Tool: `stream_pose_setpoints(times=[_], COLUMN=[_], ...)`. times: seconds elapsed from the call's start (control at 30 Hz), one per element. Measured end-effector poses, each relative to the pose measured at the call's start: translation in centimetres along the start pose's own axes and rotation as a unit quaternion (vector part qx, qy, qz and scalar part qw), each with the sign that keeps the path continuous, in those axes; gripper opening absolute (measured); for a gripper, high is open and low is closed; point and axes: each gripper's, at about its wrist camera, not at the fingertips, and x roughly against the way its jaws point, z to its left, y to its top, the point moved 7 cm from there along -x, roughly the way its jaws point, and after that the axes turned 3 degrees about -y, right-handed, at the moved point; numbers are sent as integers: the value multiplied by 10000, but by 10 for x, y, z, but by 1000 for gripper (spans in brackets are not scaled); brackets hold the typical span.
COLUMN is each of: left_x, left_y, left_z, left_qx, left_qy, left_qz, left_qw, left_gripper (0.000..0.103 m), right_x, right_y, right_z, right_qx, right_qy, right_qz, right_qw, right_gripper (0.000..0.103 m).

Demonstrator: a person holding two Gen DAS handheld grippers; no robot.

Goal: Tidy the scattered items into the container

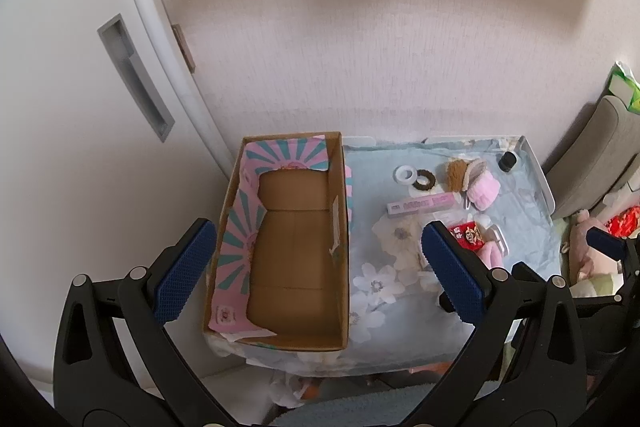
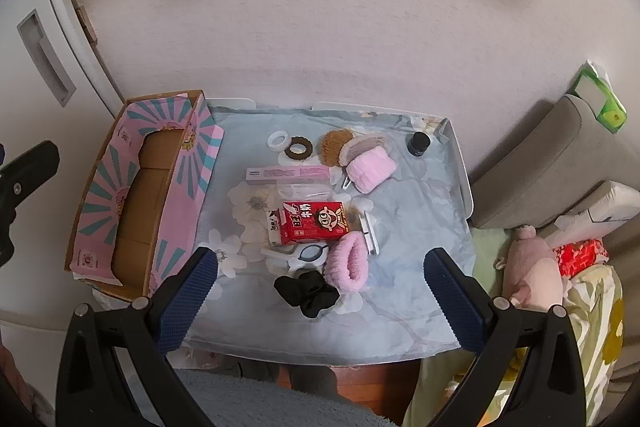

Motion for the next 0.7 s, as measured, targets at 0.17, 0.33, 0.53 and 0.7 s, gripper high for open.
stream_pose_setpoints(times=[0.17, 0.33, 0.53, 0.7], left_x=[-2, -5, -16, -15], left_y=[0, 0, -1, -1], left_z=[2, 5, 0, -9], left_qx=[37, 174, 302, 288], left_qy=[-22, -236, -691, -847], left_qz=[-1, -11, -89, -403], left_qw=[10000, 9996, 9971, 9952], left_gripper=[102, 102, 102, 102], right_x=[0, 18, 33, 13], right_y=[2, 13, 26, 11], right_z=[-7, -27, -52, -60], right_qx=[-22, -153, -361, -426], right_qy=[17, 324, 791, 865], right_qz=[-20, -530, -1066, -708], right_qw=[10000, 9980, 9905, 9928], right_gripper=[102, 103, 103, 103])
